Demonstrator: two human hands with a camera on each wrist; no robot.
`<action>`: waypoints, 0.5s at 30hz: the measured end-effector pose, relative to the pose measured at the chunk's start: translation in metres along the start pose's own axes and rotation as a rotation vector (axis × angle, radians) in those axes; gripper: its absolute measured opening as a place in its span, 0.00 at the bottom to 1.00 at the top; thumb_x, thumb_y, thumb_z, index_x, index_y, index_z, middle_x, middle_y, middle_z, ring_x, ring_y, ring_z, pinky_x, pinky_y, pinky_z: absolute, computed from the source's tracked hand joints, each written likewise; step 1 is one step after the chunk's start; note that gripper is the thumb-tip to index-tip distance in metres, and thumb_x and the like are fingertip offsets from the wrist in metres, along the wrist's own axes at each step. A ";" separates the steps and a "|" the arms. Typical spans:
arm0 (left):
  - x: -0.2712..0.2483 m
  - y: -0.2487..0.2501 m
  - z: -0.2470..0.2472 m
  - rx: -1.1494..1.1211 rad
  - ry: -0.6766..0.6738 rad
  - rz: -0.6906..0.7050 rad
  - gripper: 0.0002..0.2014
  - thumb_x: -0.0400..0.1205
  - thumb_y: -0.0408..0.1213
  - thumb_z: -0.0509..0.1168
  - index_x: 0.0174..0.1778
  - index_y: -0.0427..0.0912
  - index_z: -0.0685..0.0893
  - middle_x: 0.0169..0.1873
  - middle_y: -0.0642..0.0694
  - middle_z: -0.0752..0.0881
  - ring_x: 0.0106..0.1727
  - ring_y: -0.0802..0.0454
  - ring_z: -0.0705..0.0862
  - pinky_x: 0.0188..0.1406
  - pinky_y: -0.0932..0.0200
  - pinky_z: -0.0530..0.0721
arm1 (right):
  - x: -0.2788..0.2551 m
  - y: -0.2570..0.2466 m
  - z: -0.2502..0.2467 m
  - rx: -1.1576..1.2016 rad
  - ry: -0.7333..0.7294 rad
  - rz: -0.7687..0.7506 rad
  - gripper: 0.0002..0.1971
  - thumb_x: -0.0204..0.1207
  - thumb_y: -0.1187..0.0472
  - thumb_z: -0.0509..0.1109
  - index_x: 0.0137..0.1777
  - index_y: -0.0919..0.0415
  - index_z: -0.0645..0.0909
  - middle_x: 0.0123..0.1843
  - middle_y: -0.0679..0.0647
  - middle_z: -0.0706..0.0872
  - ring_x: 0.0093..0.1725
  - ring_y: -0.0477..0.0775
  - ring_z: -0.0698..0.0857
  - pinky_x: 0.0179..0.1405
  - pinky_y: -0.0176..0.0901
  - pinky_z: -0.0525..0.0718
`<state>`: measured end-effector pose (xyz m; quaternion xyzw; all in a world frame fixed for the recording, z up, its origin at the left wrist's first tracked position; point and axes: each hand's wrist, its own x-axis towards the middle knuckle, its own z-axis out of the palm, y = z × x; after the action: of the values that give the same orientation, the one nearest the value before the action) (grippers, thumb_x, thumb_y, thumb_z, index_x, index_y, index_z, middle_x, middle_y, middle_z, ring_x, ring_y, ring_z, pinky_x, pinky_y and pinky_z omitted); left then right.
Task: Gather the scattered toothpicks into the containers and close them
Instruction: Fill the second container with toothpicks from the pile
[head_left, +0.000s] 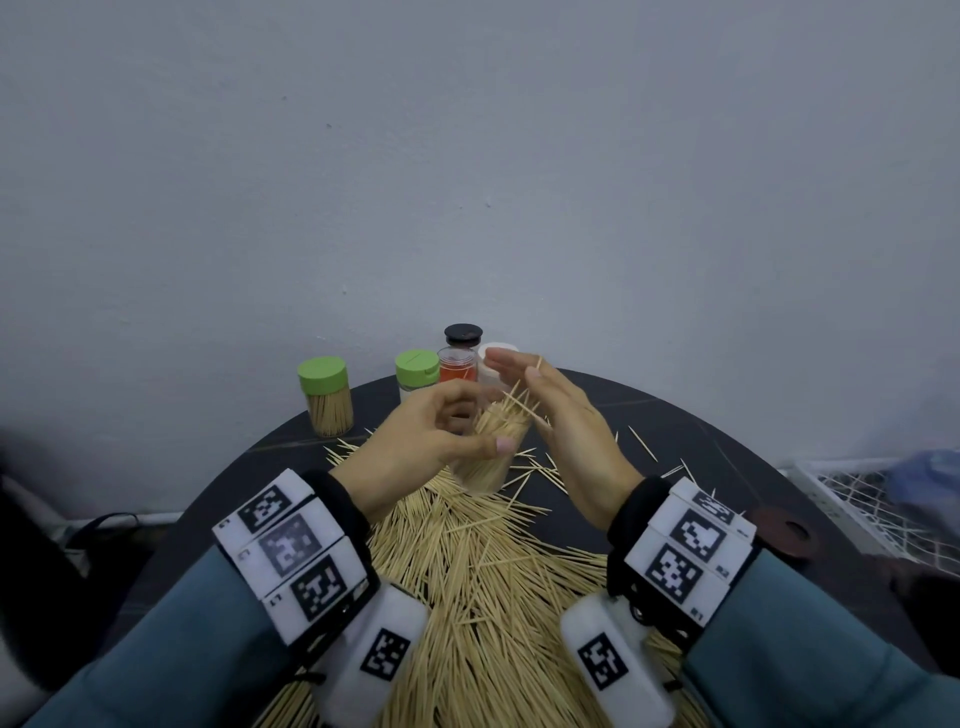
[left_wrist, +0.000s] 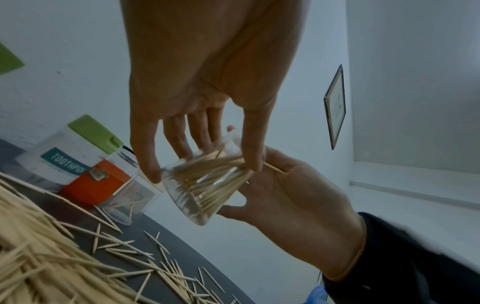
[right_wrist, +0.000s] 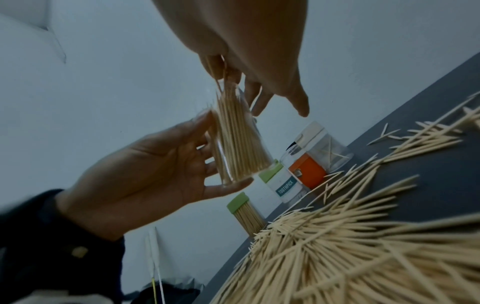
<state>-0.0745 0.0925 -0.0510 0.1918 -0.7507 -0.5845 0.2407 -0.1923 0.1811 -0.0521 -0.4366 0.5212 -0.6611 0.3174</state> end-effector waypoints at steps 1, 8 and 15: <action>0.000 0.000 0.000 -0.010 0.008 -0.009 0.23 0.72 0.29 0.74 0.63 0.46 0.82 0.58 0.42 0.86 0.59 0.49 0.85 0.51 0.68 0.83 | 0.001 -0.001 -0.001 0.005 -0.001 -0.011 0.16 0.86 0.64 0.50 0.57 0.53 0.81 0.55 0.41 0.85 0.51 0.28 0.83 0.49 0.21 0.78; 0.002 -0.001 -0.002 -0.103 0.056 -0.057 0.25 0.73 0.30 0.73 0.67 0.44 0.80 0.60 0.43 0.86 0.57 0.53 0.85 0.41 0.69 0.86 | 0.001 0.001 -0.003 -0.037 -0.044 -0.015 0.15 0.86 0.61 0.51 0.55 0.55 0.81 0.58 0.46 0.86 0.57 0.36 0.83 0.55 0.26 0.77; 0.001 -0.003 0.000 -0.030 0.035 -0.057 0.22 0.71 0.32 0.75 0.61 0.46 0.83 0.59 0.46 0.86 0.63 0.51 0.83 0.59 0.57 0.82 | 0.000 0.004 -0.003 -0.120 -0.047 0.011 0.20 0.87 0.57 0.48 0.64 0.59 0.81 0.64 0.46 0.83 0.64 0.37 0.79 0.60 0.24 0.75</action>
<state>-0.0752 0.0910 -0.0539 0.2198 -0.7319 -0.5988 0.2397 -0.1953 0.1809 -0.0565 -0.4673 0.5549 -0.6163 0.3064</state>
